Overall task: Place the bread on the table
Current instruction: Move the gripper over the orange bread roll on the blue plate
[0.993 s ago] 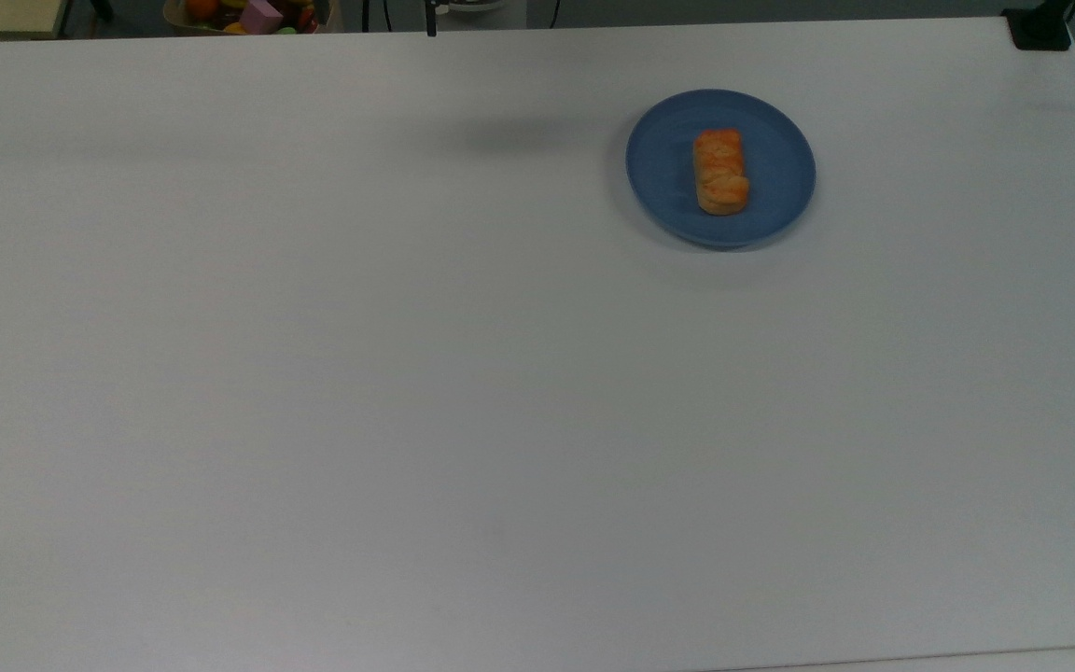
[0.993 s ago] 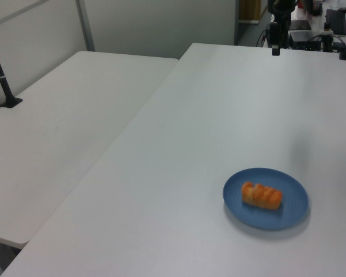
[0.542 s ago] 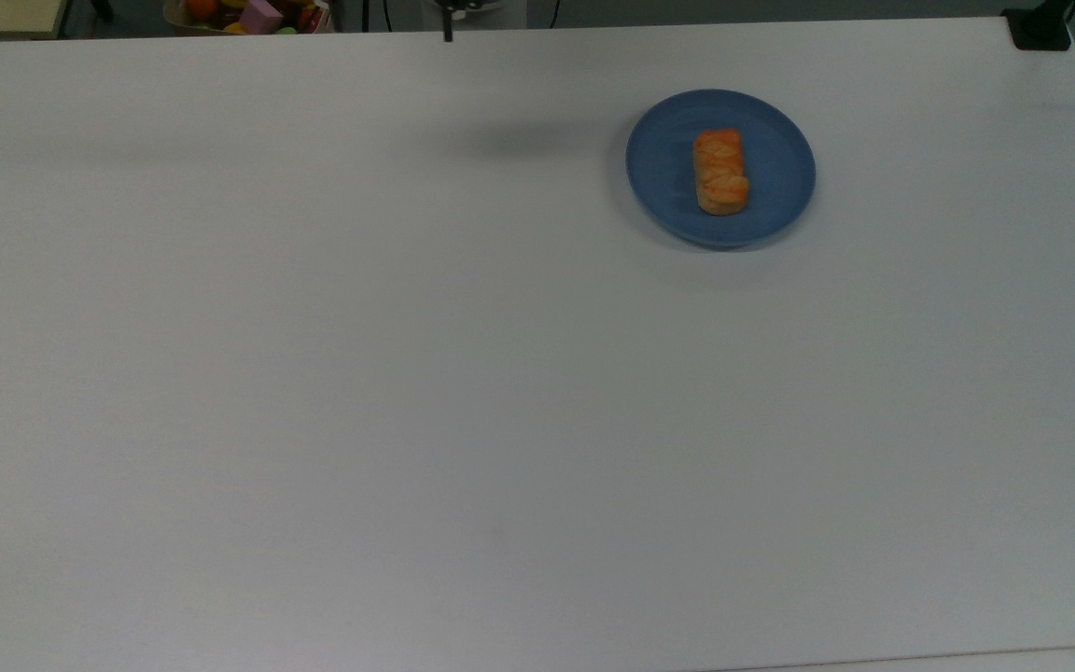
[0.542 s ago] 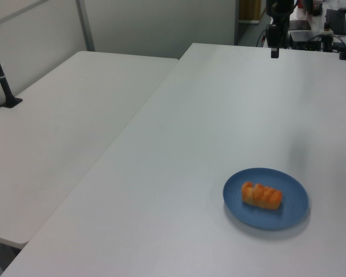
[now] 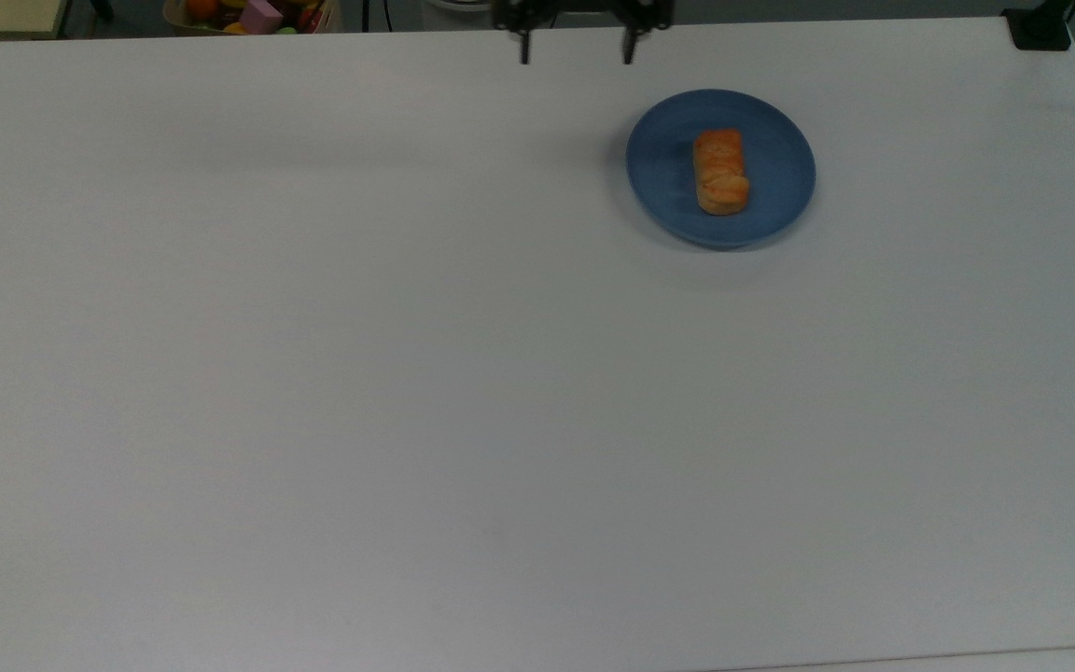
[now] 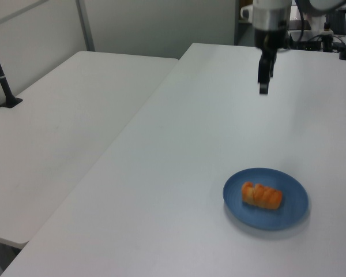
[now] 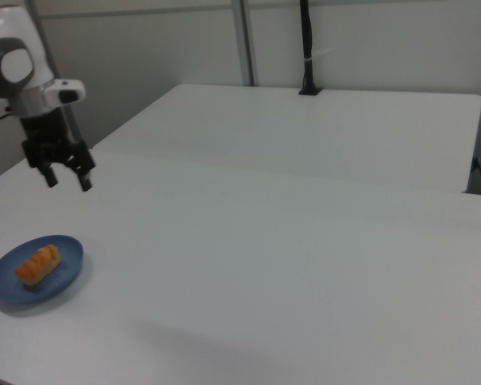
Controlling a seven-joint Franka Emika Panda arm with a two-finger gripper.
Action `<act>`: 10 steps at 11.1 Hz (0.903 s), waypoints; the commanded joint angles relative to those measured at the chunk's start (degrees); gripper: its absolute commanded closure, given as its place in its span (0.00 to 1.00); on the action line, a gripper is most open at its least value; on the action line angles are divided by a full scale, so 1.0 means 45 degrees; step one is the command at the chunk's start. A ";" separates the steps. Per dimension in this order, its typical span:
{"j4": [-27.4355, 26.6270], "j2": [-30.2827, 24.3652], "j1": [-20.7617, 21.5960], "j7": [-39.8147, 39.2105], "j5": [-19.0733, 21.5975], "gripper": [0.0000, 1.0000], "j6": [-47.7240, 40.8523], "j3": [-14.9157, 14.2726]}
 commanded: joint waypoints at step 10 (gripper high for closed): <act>-0.3721 0.2310 0.1356 0.4612 0.0489 0.00 0.6529 0.2151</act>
